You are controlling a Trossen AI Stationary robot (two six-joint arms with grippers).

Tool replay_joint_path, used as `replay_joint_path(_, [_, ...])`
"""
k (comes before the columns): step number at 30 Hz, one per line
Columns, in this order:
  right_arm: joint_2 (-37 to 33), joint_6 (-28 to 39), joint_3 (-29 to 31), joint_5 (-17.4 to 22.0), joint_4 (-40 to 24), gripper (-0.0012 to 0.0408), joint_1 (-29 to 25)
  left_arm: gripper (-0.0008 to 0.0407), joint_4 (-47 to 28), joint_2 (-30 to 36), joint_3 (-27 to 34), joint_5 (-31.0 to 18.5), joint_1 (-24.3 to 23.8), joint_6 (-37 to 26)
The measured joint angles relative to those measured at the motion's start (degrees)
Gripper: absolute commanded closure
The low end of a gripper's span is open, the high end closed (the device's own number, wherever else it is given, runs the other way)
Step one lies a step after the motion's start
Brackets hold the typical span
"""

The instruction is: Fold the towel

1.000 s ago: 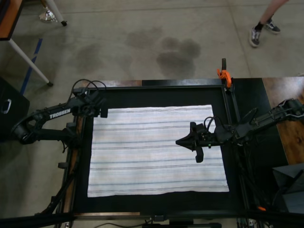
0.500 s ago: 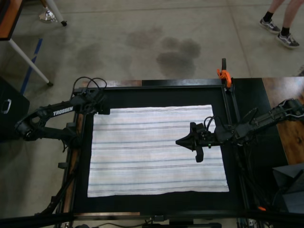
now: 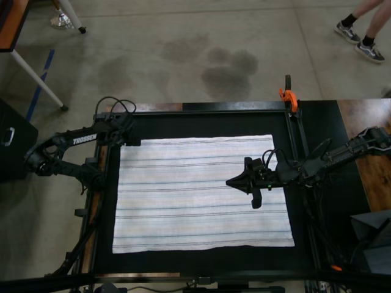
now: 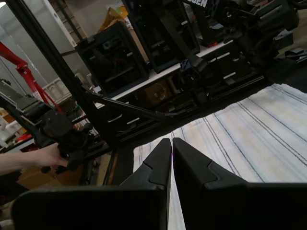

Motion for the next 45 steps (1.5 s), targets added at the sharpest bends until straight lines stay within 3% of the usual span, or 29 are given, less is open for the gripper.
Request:
replay_joint_path(12, [0.0,0.0,0.0,0.0,0.0,0.0395,0.0,0.0225,-0.7,0.0,-0.2,1.2,0.0,0.0])
replay_joint_path(27, [0.0,0.0,0.0,0.0,0.9,0.0396,0.0,0.0232,3.7,-0.2,-3.9,3.5,0.7,-0.1])
replay_joint_path(32, [0.0,0.0,0.0,0.0,0.9,0.0395,0.0,0.0271,5.1,0.0,-3.7,4.7,0.7,0.1])
replay_joint_path(41, [0.0,0.0,0.0,0.0,0.8,0.0396,0.0,0.0384,7.5,-0.1,-4.4,5.5,0.7,0.3])
replay_joint_path(45, [0.0,0.0,0.0,0.0,0.8,0.0396,0.0,0.0399,7.6,-0.1,-4.4,5.4,0.7,0.3])
